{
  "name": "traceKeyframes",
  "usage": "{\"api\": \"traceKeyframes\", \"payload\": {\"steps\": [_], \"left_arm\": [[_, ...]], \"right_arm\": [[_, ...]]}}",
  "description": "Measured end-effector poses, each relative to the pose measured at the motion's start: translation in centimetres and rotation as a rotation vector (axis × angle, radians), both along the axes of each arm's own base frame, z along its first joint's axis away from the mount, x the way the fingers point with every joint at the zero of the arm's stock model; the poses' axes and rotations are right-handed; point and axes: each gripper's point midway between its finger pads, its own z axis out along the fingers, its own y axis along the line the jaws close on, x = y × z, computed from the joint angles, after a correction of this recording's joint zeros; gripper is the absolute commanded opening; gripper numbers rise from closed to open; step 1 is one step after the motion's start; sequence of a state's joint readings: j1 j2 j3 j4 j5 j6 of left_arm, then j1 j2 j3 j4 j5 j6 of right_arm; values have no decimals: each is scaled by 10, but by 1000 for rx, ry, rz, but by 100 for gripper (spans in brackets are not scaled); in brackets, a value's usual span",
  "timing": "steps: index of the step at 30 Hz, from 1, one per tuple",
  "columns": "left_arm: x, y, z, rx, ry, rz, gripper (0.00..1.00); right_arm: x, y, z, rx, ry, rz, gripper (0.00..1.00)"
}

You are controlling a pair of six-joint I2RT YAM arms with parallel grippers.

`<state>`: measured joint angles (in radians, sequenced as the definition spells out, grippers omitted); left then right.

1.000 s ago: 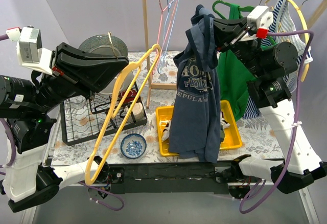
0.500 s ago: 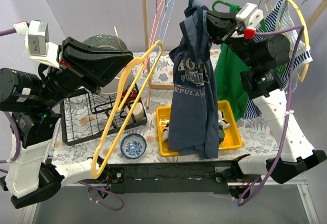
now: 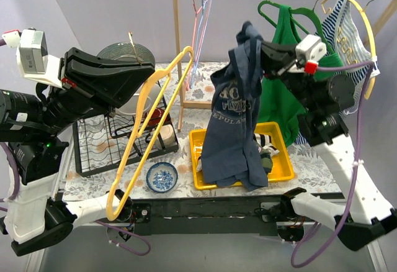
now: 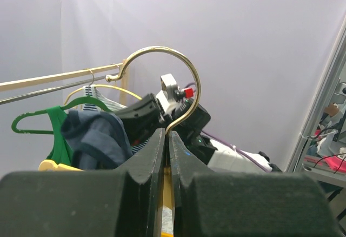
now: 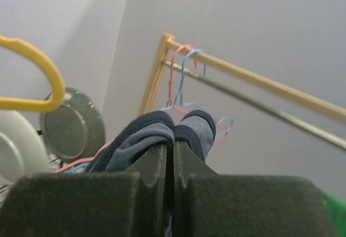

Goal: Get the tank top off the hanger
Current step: Place the tank top in the bin.

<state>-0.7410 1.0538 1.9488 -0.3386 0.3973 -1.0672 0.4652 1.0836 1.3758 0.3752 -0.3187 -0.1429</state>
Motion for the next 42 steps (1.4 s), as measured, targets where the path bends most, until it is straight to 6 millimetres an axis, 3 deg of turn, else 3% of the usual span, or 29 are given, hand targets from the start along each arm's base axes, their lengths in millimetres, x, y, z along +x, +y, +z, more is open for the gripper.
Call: {"api": "traceKeyframes", "payload": {"steps": [3, 9, 13, 14, 20, 23, 29, 35, 38, 42], "left_arm": [[0, 2, -1, -2, -2, 10, 0], [2, 5, -5, 1, -4, 36, 0], [5, 7, -9, 6, -3, 58, 0], [6, 7, -10, 7, -1, 65, 0], [13, 9, -24, 19, 21, 100, 0], [17, 8, -31, 26, 33, 111, 0], [18, 10, -34, 29, 35, 125, 0], [17, 16, -36, 24, 27, 148, 0], [18, 17, -39, 26, 29, 156, 0], [21, 17, -41, 30, 31, 167, 0]], "right_arm": [[-14, -10, -34, 30, 123, 12, 1], [-51, -35, -68, 84, 318, 11, 1], [-68, -46, -114, 95, 514, 4, 1], [-70, -46, -130, 90, 566, 2, 1], [-61, -45, -281, -6, 1040, -98, 1], [-64, -48, -346, -26, 1264, -166, 1], [-70, -58, -427, 40, 1519, -298, 1], [-66, -68, -479, 86, 1640, -436, 3], [-64, -69, -493, 112, 1662, -462, 24], [-61, -73, -494, 121, 1659, -493, 48]]}}
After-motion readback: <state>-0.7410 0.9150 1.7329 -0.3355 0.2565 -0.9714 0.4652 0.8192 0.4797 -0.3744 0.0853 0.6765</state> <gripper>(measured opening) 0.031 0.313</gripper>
